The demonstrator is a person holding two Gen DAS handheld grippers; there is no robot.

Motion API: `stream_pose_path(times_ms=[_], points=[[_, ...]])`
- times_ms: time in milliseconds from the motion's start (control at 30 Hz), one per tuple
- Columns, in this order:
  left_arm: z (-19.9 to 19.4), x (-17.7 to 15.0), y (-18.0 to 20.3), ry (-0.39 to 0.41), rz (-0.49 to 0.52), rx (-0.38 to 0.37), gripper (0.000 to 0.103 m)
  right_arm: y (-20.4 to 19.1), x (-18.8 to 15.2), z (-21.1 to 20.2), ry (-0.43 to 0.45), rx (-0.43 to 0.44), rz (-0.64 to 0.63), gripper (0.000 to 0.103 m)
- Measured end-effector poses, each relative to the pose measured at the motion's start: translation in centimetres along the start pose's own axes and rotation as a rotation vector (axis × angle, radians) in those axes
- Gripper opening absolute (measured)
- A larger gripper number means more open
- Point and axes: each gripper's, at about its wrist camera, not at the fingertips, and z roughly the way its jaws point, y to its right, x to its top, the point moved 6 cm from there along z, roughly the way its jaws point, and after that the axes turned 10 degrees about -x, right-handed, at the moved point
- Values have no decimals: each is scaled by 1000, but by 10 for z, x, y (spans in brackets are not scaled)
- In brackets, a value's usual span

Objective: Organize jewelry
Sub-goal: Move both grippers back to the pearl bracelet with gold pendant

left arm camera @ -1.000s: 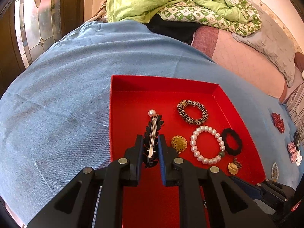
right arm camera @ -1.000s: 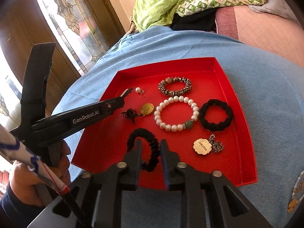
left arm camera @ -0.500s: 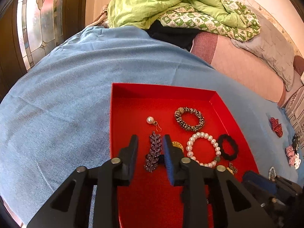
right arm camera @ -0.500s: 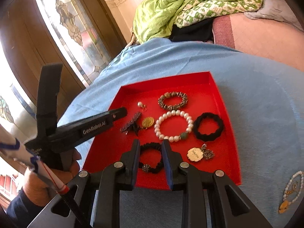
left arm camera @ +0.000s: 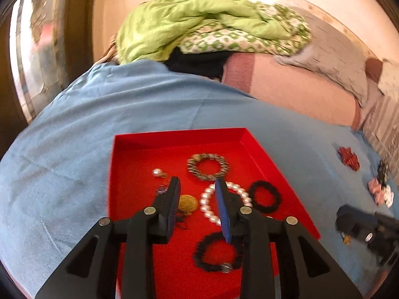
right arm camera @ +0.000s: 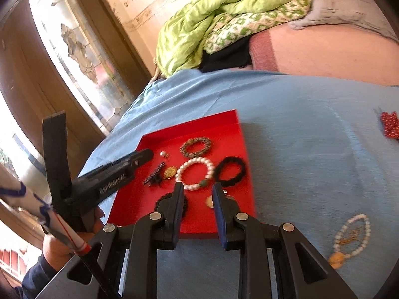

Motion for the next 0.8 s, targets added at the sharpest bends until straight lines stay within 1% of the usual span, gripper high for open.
stream_pose_path(times_ms=[133,367,567,633,700,800], points=[[1,-5,24,-2,48,-19,28,23,1,-19,23,-29,38,26],[3,-18,68,-10,119,-53,29,76,-1,-56,54,-81,135,26],[2,-37,113,-19,230,-69,31,126,-13,-88,84,-134,224,27],[2,-44,126,-27,267,-73,31,144,-21,-94,83,-160,252,31],[3,-55,143,-40,305,-78,32,164,-30,-93,65,-204,293,31],[4,-71,162,-68,343,-92,33,185,-35,-89,39,-221,349,31]])
